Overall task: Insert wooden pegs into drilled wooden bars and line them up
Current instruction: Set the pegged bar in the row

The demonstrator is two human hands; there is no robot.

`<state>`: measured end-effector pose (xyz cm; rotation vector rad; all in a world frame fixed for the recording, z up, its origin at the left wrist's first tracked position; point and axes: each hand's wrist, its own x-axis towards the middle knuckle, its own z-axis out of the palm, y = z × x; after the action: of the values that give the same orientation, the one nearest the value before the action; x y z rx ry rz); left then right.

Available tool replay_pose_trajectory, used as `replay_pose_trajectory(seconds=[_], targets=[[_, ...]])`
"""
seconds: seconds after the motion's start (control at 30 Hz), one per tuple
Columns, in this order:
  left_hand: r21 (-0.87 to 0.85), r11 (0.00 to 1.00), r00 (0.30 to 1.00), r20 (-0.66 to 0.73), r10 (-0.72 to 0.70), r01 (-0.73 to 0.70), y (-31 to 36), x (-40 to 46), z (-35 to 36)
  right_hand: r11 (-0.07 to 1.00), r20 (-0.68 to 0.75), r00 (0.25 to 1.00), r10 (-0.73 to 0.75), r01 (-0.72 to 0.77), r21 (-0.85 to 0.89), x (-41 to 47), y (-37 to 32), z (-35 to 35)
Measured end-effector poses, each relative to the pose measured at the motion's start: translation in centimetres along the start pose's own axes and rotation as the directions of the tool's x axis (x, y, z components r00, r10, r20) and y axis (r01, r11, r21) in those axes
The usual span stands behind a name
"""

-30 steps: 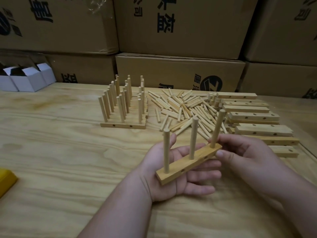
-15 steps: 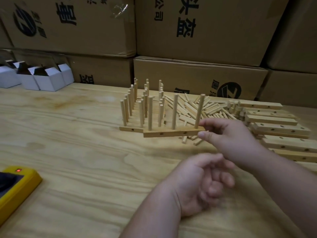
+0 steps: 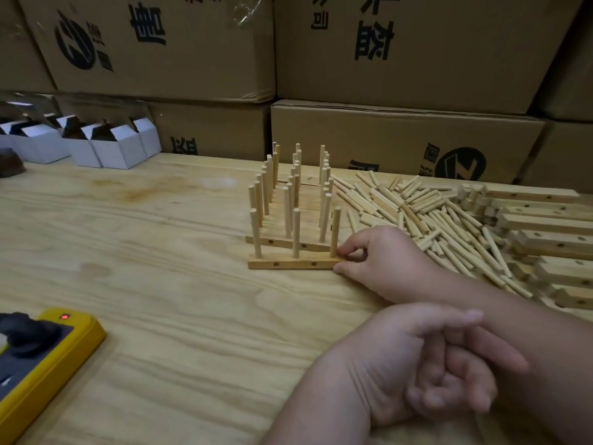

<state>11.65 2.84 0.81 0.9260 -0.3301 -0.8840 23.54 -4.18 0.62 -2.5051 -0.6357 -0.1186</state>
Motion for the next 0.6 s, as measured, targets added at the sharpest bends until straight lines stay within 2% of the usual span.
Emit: replay_pose_trajectory(seconds=[0.27,0.43,0.6], targets=[[-0.048,0.998,0.999,0.017,0.035,-0.034,0.3,-0.2,-0.1,0.970,-0.014,0.979,-0.203,0.200,-0.136,1.0,0.1,0.4],[-0.069,0.995,0.996,0.047,0.082,-0.078,0.5,-0.3,0.2,0.974,-0.044,0.979,-0.200,0.194,-0.121,1.6,-0.2,1.0],[-0.083,0.992,0.995,-0.008,0.100,-0.100,0.6,-0.3,0.2,0.972,-0.083,0.975,-0.206,0.194,-0.136,1.7,-0.3,1.5]])
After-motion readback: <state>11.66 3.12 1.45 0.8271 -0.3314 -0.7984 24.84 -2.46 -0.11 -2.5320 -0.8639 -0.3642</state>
